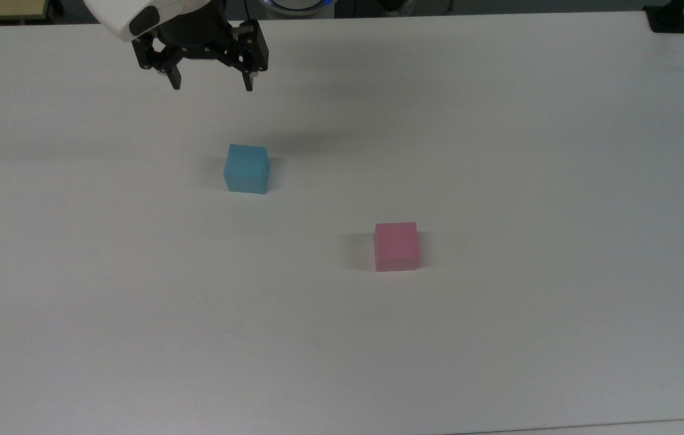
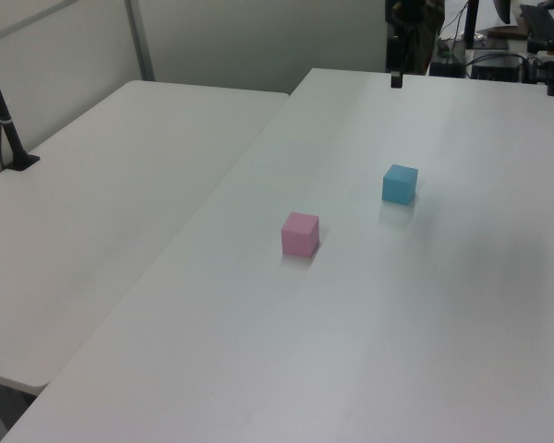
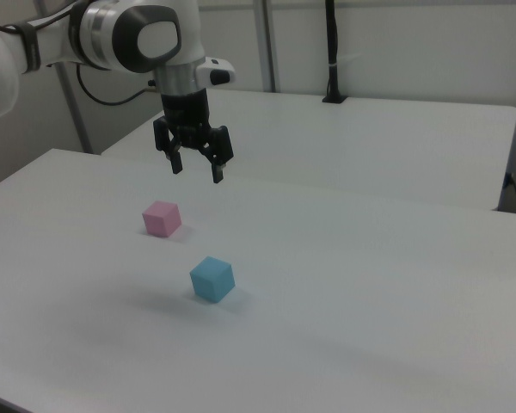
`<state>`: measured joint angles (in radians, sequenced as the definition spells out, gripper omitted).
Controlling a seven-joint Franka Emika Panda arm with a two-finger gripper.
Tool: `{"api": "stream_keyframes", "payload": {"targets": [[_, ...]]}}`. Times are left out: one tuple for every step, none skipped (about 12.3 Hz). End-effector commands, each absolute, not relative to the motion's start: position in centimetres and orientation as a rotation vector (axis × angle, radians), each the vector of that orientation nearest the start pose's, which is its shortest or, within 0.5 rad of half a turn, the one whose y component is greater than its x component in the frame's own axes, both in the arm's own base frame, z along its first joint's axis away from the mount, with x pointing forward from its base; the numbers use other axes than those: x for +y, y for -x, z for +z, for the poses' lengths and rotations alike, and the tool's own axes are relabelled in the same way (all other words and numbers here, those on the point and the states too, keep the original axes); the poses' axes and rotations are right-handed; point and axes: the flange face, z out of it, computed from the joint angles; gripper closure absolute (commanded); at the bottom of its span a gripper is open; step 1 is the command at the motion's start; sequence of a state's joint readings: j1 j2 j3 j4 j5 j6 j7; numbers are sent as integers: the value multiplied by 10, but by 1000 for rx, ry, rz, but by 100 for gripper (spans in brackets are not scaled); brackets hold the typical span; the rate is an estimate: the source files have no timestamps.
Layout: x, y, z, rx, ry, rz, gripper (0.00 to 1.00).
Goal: Put blue cube on pink cube
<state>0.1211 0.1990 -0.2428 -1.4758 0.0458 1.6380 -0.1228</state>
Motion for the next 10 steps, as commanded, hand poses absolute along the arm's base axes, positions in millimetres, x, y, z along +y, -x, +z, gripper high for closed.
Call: {"api": "stream_keyframes", "payload": {"targets": [[-60, -607, 573, 37, 3147, 46, 0], [-59, -606, 574, 35, 3146, 48, 0], [-62, -606, 574, 42, 3148, 51, 0], [-63, -606, 574, 42, 3148, 46, 0], [-63, -606, 574, 39, 3149, 41, 0], [-62, -606, 574, 37, 3148, 41, 0], [-62, -606, 574, 37, 3148, 41, 0], [-65, -606, 574, 49, 3146, 40, 0], [-65, -606, 574, 52, 3144, 43, 0], [-63, -608, 579, 46, 3149, 22, 0]]}}
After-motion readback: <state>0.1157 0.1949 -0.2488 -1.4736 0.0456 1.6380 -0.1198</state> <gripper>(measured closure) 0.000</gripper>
